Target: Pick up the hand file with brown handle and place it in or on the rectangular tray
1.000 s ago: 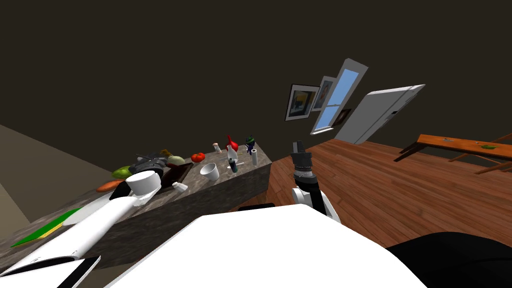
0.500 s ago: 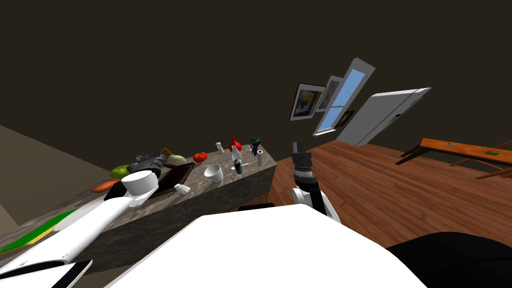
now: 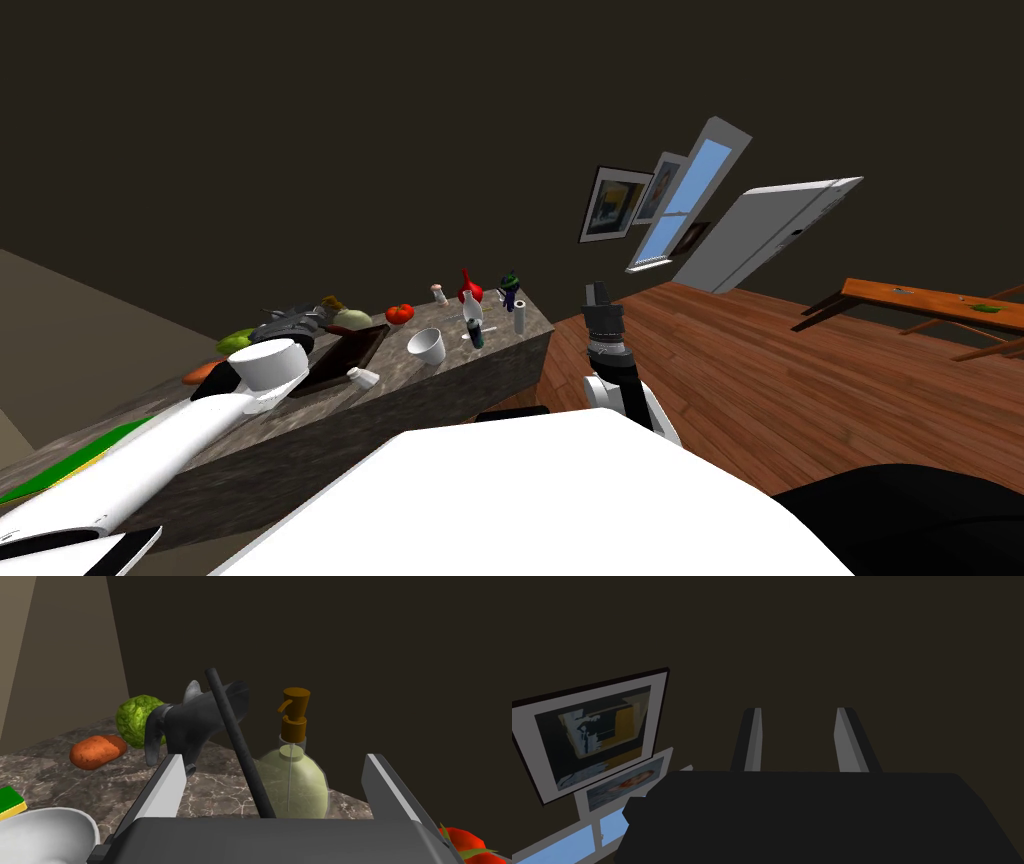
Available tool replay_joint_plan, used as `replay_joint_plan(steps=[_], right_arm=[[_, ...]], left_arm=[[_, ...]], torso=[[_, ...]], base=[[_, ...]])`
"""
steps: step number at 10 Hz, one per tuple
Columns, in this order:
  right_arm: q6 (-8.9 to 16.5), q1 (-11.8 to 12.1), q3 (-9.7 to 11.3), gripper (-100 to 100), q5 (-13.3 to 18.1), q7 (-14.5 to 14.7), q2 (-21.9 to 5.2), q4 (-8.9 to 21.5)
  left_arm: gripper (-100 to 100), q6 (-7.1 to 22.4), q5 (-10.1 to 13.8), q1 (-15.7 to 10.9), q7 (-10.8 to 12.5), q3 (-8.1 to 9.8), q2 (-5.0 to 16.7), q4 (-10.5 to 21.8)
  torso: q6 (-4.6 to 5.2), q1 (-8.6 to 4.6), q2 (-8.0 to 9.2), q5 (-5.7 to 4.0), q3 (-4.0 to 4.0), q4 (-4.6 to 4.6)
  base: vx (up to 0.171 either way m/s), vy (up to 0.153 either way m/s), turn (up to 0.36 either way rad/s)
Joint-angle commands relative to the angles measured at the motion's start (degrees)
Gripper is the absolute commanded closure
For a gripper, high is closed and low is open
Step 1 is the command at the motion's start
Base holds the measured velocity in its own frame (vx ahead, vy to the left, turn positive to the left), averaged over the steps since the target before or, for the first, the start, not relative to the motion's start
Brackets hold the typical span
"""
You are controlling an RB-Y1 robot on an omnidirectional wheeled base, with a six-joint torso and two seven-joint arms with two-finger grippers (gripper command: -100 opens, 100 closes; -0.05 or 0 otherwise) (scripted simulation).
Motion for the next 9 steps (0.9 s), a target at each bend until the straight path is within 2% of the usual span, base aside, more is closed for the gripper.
replay_joint_plan(steps=[1, 8, 9], right_arm=[[0.00, 0.00, 0.00, 0, 0.00, 0.00, 0.00, 0.00], [0.00, 0.00, 0.00, 0, 0.00, 0.00, 0.00, 0.00], [0.00, 0.00, 0.00, 0, 0.00, 0.00, 0.00, 0.00]], left_arm=[[-100, -0.28, 1.78, 0.35, -0.65, -0.19, 1.12, -0.74], [-100, -0.43, 11.95, 2.11, -2.70, -1.36, 9.65, -3.21], [-100, -0.69, 11.31, 2.03, -2.67, -1.32, 8.98, -3.31]], torso=[[0.00, 0.00, 0.00, 0.00, 0.00, 0.00], [0.01, 0.01, 0.00, 0.00, 0.00, 0.00], [0.01, 0.02, 0.01, 0.00, 0.00, 0.00]], base=[[0.010, -0.031, 0.007], [0.009, -0.031, 0.011], [0.002, -0.013, 0.004]])
